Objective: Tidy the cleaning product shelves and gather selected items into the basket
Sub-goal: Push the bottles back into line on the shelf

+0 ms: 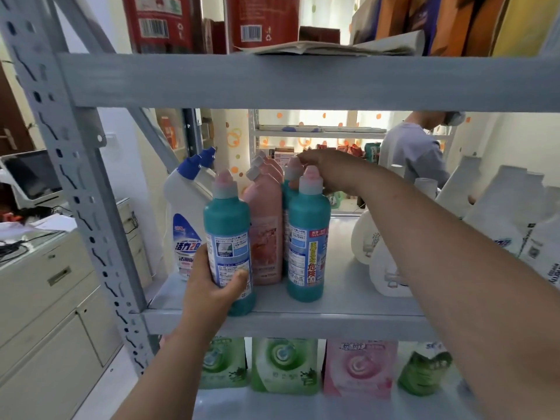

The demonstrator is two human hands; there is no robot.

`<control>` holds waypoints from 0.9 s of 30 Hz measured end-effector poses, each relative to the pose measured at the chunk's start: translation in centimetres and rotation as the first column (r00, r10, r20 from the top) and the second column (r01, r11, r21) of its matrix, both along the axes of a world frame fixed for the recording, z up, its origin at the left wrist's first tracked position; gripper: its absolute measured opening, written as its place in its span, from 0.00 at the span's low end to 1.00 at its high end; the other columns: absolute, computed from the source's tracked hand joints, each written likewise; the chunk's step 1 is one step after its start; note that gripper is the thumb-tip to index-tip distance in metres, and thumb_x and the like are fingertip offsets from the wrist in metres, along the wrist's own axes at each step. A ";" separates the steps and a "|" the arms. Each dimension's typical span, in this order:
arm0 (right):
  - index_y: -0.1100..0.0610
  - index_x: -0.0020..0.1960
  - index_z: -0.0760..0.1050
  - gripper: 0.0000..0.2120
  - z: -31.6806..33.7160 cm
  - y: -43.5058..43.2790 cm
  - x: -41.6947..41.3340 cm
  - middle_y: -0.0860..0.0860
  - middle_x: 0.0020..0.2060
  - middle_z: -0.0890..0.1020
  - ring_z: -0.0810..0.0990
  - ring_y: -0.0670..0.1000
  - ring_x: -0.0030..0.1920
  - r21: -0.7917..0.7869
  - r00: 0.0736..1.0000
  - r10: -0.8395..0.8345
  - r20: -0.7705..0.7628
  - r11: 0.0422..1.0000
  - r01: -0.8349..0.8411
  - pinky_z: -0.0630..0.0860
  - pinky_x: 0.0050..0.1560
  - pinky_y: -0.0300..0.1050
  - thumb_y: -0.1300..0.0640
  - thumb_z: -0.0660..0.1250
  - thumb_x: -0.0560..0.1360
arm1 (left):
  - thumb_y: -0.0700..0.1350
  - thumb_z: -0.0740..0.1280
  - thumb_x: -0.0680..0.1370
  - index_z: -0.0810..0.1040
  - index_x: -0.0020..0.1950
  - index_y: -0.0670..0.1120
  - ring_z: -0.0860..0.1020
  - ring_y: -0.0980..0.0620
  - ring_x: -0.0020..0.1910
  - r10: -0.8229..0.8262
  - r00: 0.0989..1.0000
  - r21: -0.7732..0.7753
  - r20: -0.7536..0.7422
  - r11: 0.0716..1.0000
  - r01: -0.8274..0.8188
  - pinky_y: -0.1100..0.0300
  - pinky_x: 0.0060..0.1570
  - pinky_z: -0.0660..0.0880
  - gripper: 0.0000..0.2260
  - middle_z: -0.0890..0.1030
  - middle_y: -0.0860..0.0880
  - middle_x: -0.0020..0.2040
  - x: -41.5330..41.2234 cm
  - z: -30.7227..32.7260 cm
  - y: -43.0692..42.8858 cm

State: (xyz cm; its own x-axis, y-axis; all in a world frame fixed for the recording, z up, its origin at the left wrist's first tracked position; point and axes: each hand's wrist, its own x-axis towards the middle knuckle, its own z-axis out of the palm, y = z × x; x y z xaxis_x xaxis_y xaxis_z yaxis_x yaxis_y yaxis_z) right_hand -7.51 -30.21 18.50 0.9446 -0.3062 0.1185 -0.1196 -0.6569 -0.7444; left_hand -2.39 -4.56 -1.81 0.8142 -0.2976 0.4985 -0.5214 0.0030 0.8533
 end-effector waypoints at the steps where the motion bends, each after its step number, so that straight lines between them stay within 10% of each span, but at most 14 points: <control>1: 0.49 0.60 0.80 0.09 -0.1 0.1 0.3 0.52 0.58 0.84 0.83 0.56 0.59 0.010 1.000 -0.004 -0.006 1.000 0.004 0.82 0.59 0.56 0.51 0.63 0.84 | 0.61 0.72 0.65 0.70 0.66 0.56 0.82 0.62 0.51 0.000 1.000 -0.001 0.000 1.000 0.000 0.52 0.53 0.80 0.31 0.82 0.56 0.56 0.0 0.0 0.0; 12: 0.51 0.44 0.73 0.07 -0.8 -2.3 0.7 0.51 0.43 0.78 0.80 0.53 0.46 -0.338 0.963 -0.248 0.110 0.901 0.271 0.80 0.38 0.42 0.55 0.64 0.81 | 0.61 0.71 0.65 0.69 0.67 0.57 0.81 0.65 0.51 -0.006 1.000 -0.005 0.015 1.000 0.006 0.66 0.47 0.77 0.32 0.81 0.58 0.56 -0.1 0.1 -0.1; 15: 0.57 0.54 0.77 0.09 -1.9 -2.0 1.4 0.52 0.47 0.79 0.76 0.53 0.50 -0.424 0.933 -0.303 0.195 0.832 0.359 0.70 0.45 0.43 0.54 0.60 0.83 | 0.59 0.72 0.65 0.69 0.66 0.57 0.80 0.68 0.51 -0.005 1.000 -0.010 0.021 1.000 0.005 0.74 0.43 0.77 0.30 0.80 0.60 0.55 -0.2 0.1 -0.2; 18: 0.58 0.70 0.72 0.20 -3.3 -1.6 1.5 0.57 0.66 0.79 0.78 0.57 0.63 -0.277 0.900 -0.364 0.239 0.863 0.422 0.73 0.58 0.47 0.47 0.57 0.86 | 0.55 0.73 0.67 0.69 0.63 0.61 0.81 0.68 0.50 0.005 1.000 -0.008 0.023 1.000 -0.005 0.75 0.42 0.76 0.26 0.81 0.60 0.54 -0.2 0.2 -0.2; 22: 0.49 0.73 0.72 0.28 -8.0 1.6 -3.3 0.49 0.67 0.79 0.75 0.52 0.70 0.431 0.691 -0.505 0.517 0.851 0.300 0.73 0.65 0.44 0.36 0.55 0.80 | 0.59 0.71 0.66 0.69 0.63 0.61 0.81 0.67 0.50 0.005 1.000 0.007 0.019 1.000 -0.006 0.71 0.42 0.76 0.27 0.80 0.61 0.54 -0.2 0.3 -0.1; 25: 0.24 0.66 0.65 0.20 -14.5 5.5 -6.8 0.34 0.61 0.80 0.79 0.37 0.62 0.373 0.776 -0.295 0.558 0.924 0.083 0.77 0.59 0.45 0.33 0.63 0.75 | 0.60 0.70 0.66 0.69 0.64 0.59 0.80 0.69 0.49 0.017 0.999 0.018 0.027 1.000 -0.018 0.70 0.45 0.74 0.28 0.80 0.62 0.54 -0.1 0.2 -0.2; 27: 0.29 0.69 0.63 0.33 -17.7 6.9 -7.3 0.36 0.60 0.80 0.80 0.38 0.60 0.189 0.860 -0.164 0.484 0.979 0.080 0.79 0.58 0.42 0.41 0.74 0.70 | 0.62 0.70 0.66 0.69 0.64 0.60 0.79 0.70 0.49 0.016 1.000 0.025 0.026 1.000 -0.016 0.70 0.45 0.73 0.28 0.80 0.62 0.54 0.0 0.2 -0.2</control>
State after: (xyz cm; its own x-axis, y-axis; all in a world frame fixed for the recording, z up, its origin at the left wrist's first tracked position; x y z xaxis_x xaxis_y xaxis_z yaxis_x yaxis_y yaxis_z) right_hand -14.80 -23.28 0.83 0.7278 -0.4692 0.5001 0.2200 -0.5310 -0.8183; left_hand -2.44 -4.73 -1.66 0.8059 -0.2972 0.5120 -0.5430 -0.0264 0.8393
